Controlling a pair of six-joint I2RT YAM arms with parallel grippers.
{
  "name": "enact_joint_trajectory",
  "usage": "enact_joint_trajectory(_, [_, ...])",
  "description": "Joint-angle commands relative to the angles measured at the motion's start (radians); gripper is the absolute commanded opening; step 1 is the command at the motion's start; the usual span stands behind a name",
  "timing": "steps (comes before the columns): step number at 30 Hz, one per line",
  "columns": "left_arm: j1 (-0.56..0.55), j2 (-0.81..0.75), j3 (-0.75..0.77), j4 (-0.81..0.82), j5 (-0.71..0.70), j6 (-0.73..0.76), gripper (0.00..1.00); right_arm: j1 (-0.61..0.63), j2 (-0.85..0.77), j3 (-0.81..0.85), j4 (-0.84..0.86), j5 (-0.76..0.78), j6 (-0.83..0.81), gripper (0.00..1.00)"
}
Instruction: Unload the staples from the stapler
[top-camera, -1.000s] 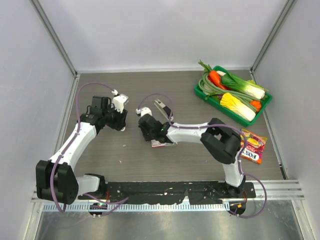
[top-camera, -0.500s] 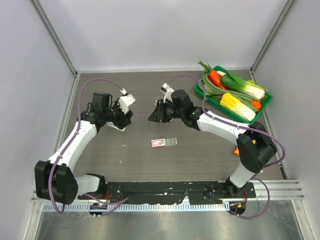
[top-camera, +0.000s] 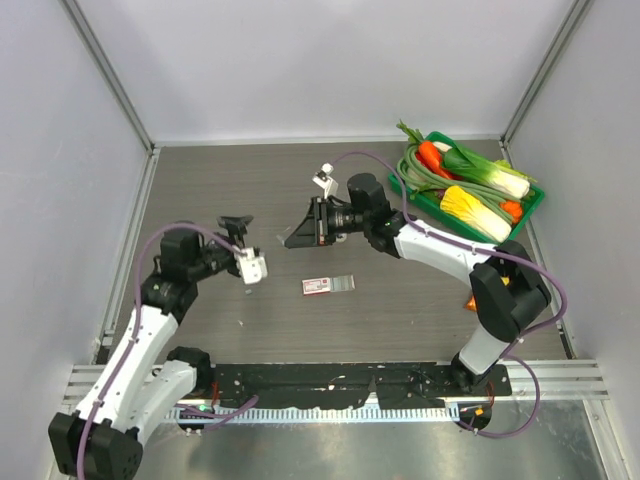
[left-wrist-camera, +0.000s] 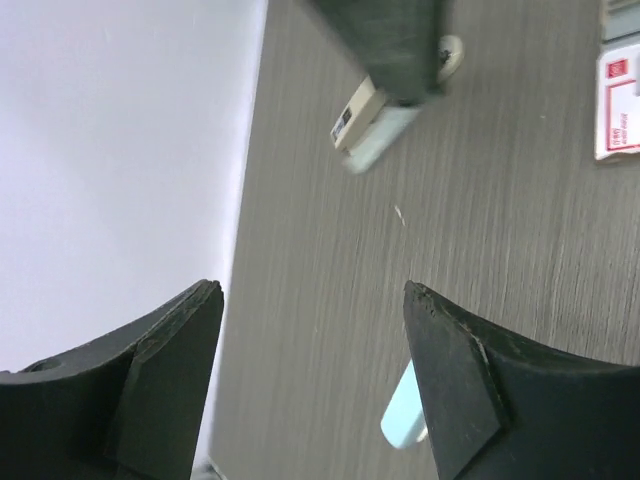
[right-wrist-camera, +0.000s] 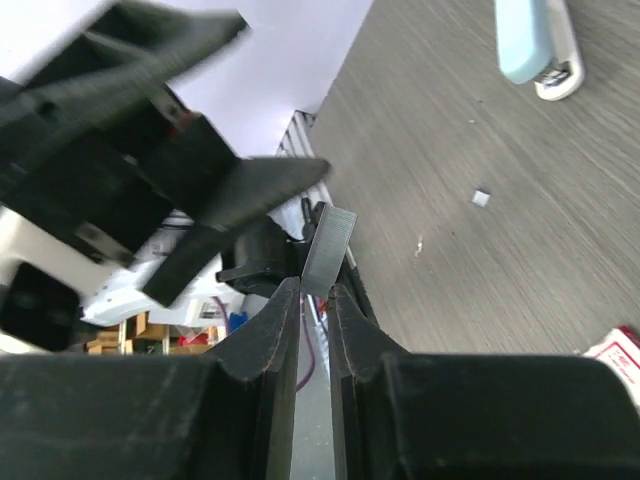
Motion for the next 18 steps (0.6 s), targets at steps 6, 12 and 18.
enact_joint_trajectory(6, [-0.018, -0.121, -0.217, 0.441, 0.111, 0.223, 0.75, -0.006, 0.023, -0.002, 0.237, -0.123, 0.185, 0.08])
enact_joint_trajectory(12, [-0.024, -0.138, -0.256, 0.585, 0.16, 0.189, 0.68, -0.003, 0.037, -0.044, 0.444, -0.134, 0.345, 0.08])
enact_joint_trajectory(18, [-0.029, -0.158, -0.275, 0.59, 0.212, 0.194, 0.65, -0.003, 0.052, -0.057, 0.564, -0.145, 0.429, 0.08])
